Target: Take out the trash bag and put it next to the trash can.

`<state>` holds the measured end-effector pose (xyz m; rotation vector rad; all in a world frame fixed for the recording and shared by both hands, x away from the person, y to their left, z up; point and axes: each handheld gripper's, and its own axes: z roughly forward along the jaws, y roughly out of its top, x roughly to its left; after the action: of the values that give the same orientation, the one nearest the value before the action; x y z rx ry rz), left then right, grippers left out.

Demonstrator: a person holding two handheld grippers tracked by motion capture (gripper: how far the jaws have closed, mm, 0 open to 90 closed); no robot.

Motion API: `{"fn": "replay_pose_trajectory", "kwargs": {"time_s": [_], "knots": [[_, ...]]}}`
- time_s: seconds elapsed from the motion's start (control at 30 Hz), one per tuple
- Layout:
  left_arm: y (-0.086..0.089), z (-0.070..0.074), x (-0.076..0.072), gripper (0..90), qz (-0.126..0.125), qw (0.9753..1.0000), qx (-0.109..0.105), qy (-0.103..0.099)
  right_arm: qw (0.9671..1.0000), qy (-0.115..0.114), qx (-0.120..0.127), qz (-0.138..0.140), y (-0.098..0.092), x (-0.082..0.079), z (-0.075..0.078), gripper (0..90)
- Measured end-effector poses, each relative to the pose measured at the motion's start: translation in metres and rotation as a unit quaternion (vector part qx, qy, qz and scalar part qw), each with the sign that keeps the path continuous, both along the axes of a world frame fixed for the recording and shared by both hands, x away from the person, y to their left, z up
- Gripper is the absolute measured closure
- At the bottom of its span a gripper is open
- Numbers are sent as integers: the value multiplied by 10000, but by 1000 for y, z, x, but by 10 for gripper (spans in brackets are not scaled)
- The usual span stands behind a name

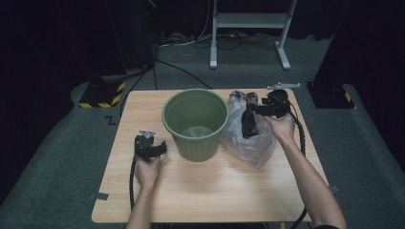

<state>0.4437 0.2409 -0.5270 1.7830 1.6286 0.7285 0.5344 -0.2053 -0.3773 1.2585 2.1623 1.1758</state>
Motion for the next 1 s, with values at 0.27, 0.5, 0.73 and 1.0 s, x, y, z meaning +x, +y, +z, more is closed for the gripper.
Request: {"fn": "replay_pose_trajectory", "kwargs": {"time_s": [0.27, 0.5, 0.73, 1.0], "knots": [[0, 0, 0, 296, -1, 10000, 10, 0, 9998, -85, 157, -46, -17, -11, 1, 376], [0, 0, 0, 296, -1, 10000, 9, 0, 9995, -115, 298, -81, -30, -20, 0, 382], [0, 0, 0, 295, -1, 10000, 9, -1, 9992, -127, 366, -83, -36, -26, -1, 386], [0, 0, 0, 295, -1, 10000, 10, -1, 9990, -175, 418, -52, -46, -40, -9, 392]]}}
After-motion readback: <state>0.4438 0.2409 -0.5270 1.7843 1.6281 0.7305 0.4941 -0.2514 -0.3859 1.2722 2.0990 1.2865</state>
